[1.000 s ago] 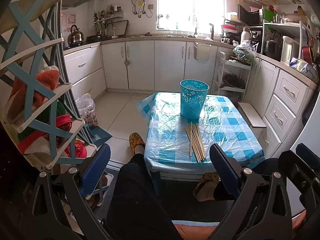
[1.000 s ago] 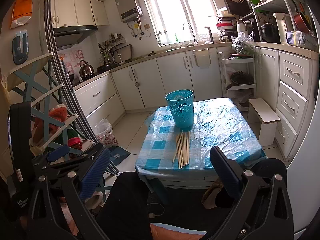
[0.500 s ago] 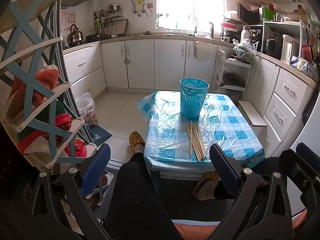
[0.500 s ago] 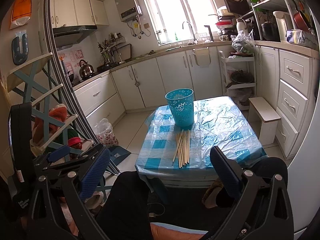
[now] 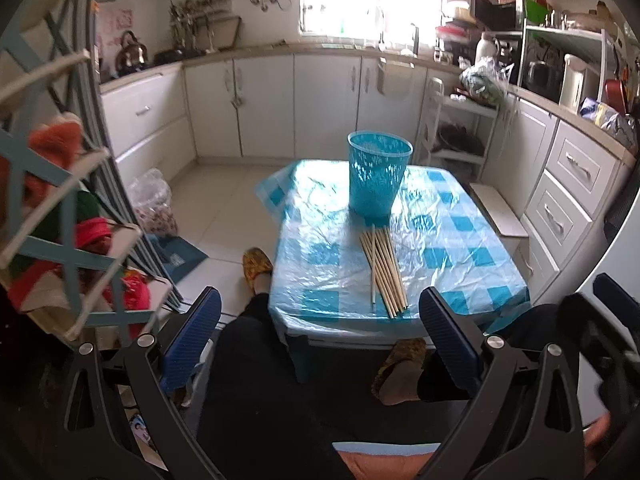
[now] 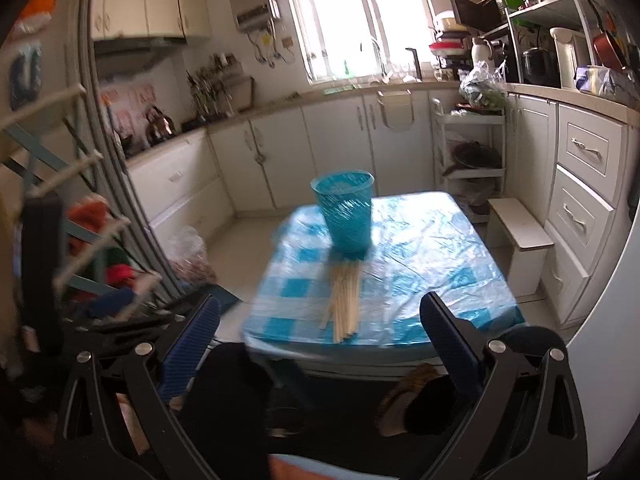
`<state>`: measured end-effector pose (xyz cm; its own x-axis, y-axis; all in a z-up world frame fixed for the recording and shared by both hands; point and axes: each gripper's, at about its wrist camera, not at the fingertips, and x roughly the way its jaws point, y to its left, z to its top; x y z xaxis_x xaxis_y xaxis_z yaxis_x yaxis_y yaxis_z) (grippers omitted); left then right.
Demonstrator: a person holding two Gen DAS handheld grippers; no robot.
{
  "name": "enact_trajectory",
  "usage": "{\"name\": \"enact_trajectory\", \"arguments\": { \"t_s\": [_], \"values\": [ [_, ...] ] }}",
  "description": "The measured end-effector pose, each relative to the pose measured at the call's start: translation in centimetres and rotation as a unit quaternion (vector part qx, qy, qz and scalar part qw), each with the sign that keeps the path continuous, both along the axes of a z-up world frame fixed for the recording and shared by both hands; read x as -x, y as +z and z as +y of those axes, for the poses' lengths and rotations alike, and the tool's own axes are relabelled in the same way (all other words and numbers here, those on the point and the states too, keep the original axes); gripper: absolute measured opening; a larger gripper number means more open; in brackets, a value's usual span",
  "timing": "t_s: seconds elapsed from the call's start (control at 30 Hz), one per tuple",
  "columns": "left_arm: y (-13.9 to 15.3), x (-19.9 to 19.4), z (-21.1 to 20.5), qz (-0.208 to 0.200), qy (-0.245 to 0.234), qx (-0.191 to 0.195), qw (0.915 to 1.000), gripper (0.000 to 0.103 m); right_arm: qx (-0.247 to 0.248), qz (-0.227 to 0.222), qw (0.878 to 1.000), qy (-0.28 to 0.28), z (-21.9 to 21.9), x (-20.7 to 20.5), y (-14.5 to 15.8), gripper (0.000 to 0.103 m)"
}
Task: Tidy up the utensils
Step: 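Move both grippers down toward the bamboo chopstick pile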
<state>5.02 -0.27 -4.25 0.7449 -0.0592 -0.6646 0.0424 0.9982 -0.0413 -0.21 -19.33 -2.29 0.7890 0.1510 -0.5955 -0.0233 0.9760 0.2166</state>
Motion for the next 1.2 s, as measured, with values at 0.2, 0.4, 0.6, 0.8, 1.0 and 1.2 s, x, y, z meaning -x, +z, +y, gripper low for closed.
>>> {"name": "enact_trajectory", "arguments": {
  "t_s": [0.2,0.4,0.6,0.8,1.0,1.2],
  "values": [
    [-3.3,-5.4,-0.5,0.032,0.003,-0.032,0.999,0.095,0.01,0.091,0.996,-0.011,-2.2,-6.9,-6.7,0.096],
    [-6.8,-11.3,-2.2,0.082,-0.011,-0.005,0.9966,0.095,0.028,0.107,0.994,-0.008,-3.1,-15.7,-11.6,0.063],
    [-9.9,-17.5,-3.7,0.109,-0.012,0.014,0.9938,0.095,0.02,0.145,0.989,-0.003,-3.2,-23.6,-16.0,0.043],
    [-12.4,-21.5,-4.0,0.136,-0.009,0.015,0.9905,0.095,0.011,0.171,0.985,0.013,-1.6,-26.8,-18.7,0.037],
    [-14.7,-24.7,-4.5,0.16,-0.006,0.031,0.9867,0.095,0.065,0.153,0.986,0.031,-2.4,-28.5,-18.2,0.03],
    [-16.6,-27.9,-7.4,0.152,-0.031,-0.004,0.988,0.095,0.131,0.154,0.975,0.095,-3.3,-29.7,-17.8,0.013]
  ]
}}
